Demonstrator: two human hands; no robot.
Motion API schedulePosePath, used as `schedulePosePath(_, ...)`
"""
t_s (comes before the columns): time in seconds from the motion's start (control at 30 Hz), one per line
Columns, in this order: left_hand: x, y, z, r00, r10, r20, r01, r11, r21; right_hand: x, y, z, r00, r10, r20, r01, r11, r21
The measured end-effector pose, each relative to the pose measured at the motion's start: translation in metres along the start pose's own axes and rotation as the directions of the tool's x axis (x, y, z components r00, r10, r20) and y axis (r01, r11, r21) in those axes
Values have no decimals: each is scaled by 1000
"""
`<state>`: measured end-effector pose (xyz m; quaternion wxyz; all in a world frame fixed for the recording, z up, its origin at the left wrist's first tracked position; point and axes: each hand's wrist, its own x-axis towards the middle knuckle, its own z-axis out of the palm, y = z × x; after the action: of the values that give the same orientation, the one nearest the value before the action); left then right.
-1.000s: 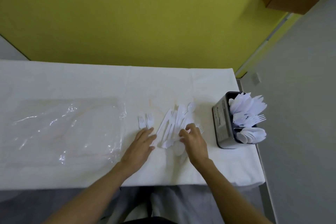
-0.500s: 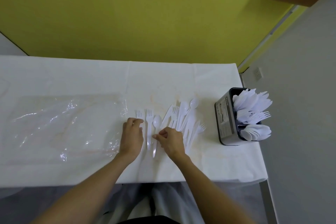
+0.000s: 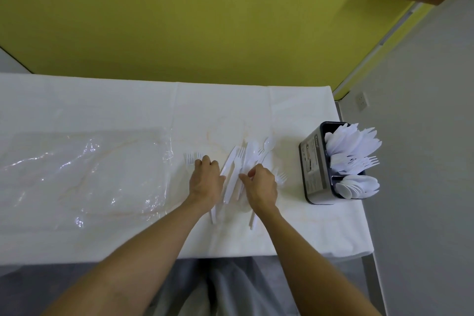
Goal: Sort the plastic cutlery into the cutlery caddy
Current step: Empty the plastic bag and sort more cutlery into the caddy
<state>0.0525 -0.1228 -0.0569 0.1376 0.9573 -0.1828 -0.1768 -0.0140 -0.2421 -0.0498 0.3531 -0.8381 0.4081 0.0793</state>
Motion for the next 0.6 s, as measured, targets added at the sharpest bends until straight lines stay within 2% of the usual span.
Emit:
schedulePosePath(0.13,-1,-3,0,995,-97,30,100,987,-129,4,1,-5,999,42,23,-44,996,74)
schedulePosePath(0.27,-3,2,-1,983,-181,-25,163,933,-320,1,14,-16,996,86,-40,-75,973,219)
schedulePosePath(0.4,-2,12,-5,964,-257,-69,182,826,-533,0,17,-15,998,10,-68,2,987,161)
schedulePosePath(0.5,-5,18,-4,954,-292,-66,198,782,-591,4,6,-7,999,-43,-19,44,997,67)
schedulePosePath(0.6,-9,17,-2,952,-294,-90,178,766,-617,8,-3,2,999,-22,30,22,1000,-16)
